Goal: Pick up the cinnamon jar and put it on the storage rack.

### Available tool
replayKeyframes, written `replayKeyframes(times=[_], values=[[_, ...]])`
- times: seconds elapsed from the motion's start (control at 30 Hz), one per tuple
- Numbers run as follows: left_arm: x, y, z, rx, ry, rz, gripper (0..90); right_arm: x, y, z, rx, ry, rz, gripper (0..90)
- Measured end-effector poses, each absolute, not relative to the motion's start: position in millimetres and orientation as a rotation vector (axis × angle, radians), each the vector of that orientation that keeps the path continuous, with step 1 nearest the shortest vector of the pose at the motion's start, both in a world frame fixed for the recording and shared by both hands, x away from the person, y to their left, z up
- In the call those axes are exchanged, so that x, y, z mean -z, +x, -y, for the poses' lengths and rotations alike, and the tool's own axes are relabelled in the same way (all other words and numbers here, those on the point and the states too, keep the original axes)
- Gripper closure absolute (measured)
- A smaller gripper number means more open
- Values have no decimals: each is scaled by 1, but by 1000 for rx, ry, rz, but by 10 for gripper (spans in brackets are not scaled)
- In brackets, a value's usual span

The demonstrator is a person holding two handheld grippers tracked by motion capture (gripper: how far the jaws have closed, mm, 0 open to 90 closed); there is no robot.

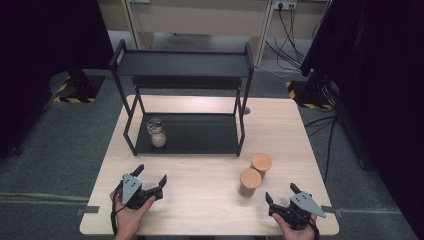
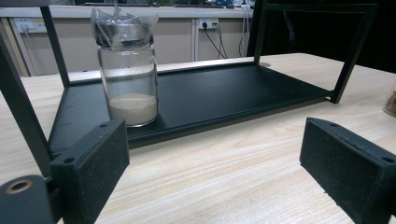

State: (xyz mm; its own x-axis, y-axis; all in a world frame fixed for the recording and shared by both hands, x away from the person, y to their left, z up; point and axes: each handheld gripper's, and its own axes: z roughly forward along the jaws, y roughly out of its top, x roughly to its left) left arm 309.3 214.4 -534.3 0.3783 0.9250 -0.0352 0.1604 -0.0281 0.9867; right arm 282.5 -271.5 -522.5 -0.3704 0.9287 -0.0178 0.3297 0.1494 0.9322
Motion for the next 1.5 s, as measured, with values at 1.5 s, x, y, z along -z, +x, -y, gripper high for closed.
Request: replayKeyframes(times=[1.5], values=[[534,309,-214,-831,1489,-1022,78,515,311,214,-1362,1007,-2020,176]])
